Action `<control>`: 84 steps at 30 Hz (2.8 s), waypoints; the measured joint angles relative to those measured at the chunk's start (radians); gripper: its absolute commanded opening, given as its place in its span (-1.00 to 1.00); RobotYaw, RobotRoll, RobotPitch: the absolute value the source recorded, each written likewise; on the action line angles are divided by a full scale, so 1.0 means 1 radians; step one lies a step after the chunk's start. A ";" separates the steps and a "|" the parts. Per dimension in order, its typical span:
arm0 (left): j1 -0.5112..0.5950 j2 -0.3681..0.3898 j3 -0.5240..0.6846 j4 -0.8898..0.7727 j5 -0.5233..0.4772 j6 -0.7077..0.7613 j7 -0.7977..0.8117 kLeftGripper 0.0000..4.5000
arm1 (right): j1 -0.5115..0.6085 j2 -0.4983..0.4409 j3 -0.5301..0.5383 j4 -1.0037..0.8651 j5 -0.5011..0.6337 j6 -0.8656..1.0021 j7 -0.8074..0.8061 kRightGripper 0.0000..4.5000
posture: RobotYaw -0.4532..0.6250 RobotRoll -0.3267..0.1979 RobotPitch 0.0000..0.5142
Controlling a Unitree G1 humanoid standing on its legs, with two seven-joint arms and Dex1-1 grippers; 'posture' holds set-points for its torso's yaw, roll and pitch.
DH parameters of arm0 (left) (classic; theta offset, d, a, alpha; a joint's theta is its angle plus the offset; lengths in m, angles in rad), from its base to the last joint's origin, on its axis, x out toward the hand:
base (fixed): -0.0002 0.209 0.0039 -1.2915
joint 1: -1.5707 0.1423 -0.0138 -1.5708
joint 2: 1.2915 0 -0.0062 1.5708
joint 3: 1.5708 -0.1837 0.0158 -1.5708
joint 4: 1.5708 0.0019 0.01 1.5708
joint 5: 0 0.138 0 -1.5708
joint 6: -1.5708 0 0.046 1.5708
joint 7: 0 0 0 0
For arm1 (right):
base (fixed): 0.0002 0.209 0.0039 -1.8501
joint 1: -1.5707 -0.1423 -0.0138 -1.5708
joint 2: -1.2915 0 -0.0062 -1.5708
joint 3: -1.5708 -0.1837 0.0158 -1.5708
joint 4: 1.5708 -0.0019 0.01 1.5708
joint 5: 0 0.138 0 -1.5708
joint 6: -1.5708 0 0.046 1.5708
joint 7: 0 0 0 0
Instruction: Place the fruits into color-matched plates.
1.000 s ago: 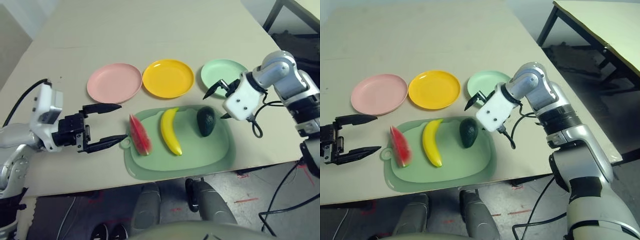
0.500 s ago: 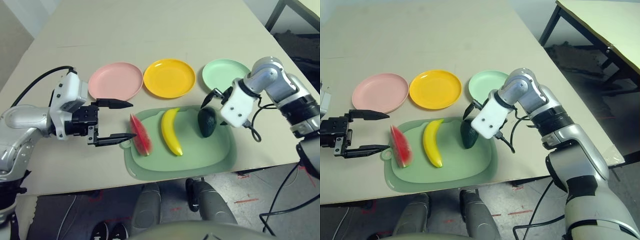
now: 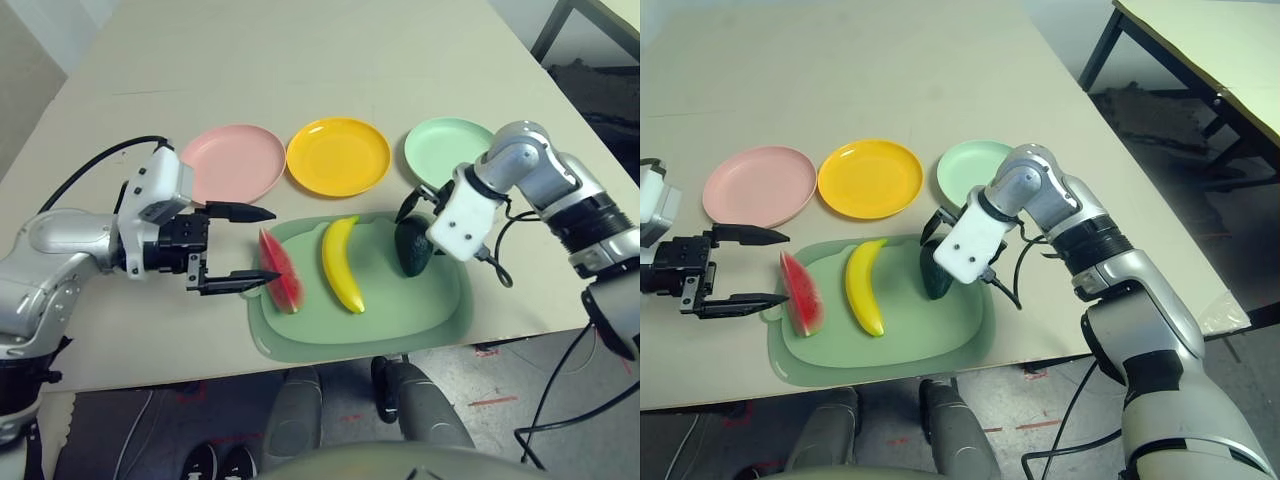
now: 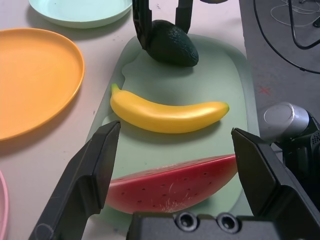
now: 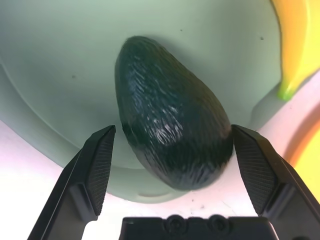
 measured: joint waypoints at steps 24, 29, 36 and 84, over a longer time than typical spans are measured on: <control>0.007 -0.007 0.001 0.018 0.017 -0.024 -0.009 1.00 | 0.014 0.007 0.016 -0.054 0.015 0.111 0.001 0.42 | -0.06 0.25 -0.23; 0.006 -0.007 0.001 0.028 0.019 -0.030 -0.012 1.00 | 0.014 -0.001 0.032 -0.066 0.040 0.158 0.001 0.42 | -0.06 0.25 -0.24; 0.003 -0.007 0.001 0.032 0.027 -0.034 -0.012 1.00 | 0.014 -0.003 0.036 -0.078 0.047 0.185 0.001 0.42 | -0.07 0.25 -0.24; -0.178 -0.091 -0.015 0.031 0.093 0.108 0.286 1.00 | -0.415 0.076 -0.002 0.786 -0.405 0.317 -0.560 0.42 | -0.08 0.25 -0.23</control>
